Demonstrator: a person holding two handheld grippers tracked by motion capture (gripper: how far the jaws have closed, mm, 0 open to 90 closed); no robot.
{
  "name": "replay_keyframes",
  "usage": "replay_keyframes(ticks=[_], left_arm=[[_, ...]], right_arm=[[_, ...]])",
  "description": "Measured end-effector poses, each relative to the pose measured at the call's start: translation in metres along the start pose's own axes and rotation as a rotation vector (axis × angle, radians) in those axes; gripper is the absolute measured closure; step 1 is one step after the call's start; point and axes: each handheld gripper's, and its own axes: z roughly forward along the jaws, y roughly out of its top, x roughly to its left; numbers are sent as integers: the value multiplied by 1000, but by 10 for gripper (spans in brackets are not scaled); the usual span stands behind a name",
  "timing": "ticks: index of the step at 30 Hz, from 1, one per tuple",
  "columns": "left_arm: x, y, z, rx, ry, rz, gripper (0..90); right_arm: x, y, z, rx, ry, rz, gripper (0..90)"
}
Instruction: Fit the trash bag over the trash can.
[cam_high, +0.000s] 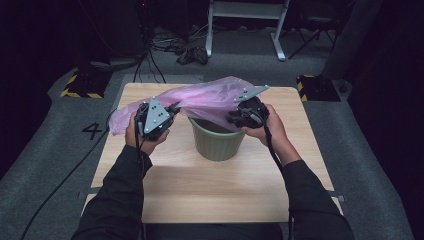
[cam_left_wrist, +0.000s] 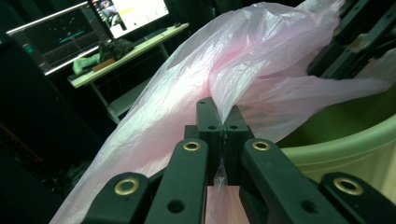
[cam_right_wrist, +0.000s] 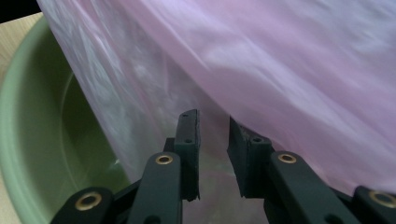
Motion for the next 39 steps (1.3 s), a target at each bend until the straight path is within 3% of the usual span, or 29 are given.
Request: replay_keyframes(ticks=[1,4,5,7,8,12,17,22,25,26,27,28,29,32,39], left_arm=[[1,-1,-2,0,5,0,896],[4,-4,-4,7,14,-4,896],[9,-7,-7,16,25,-9,897],[13,-10,-8,20,32,-18,896],[16,-13,-11,25,45,-18,896],[19,-17,-14,31,48,-17,896],[23,-18,-16,29,50,-2,897],[23,-16,-14,17,37,5,897],[20,-14,-13,6,24,21,897],[20,-13,-13,5,20,27,897],[18,-12,-12,4,18,29,897],[17,-11,-11,3,10,37,897],[17,-11,-11,3,10,37,897],[15,-9,-10,-9,-5,36,897],[9,-5,-3,-28,-36,23,897]], right_arm=[[2,2,-3,-14,5,-12,666],[2,2,-7,-27,5,-21,600],[-1,0,-16,-69,22,-1,530],[-2,-1,-20,-88,35,3,508],[-6,-4,-32,-130,54,9,450],[-11,-9,-47,-166,49,5,384],[-23,-11,-69,-271,-9,31,254],[-27,-2,-68,-301,-50,36,240],[-31,3,-53,-259,-58,54,291],[-31,5,-42,-214,-52,33,452],[-31,5,-42,-214,-52,33,452],[-31,7,-32,-154,-34,19,591],[-31,7,-32,-154,-34,19,591],[-31,8,-18,-85,-13,8,746],[-23,10,-3,-12,15,-25,825]])
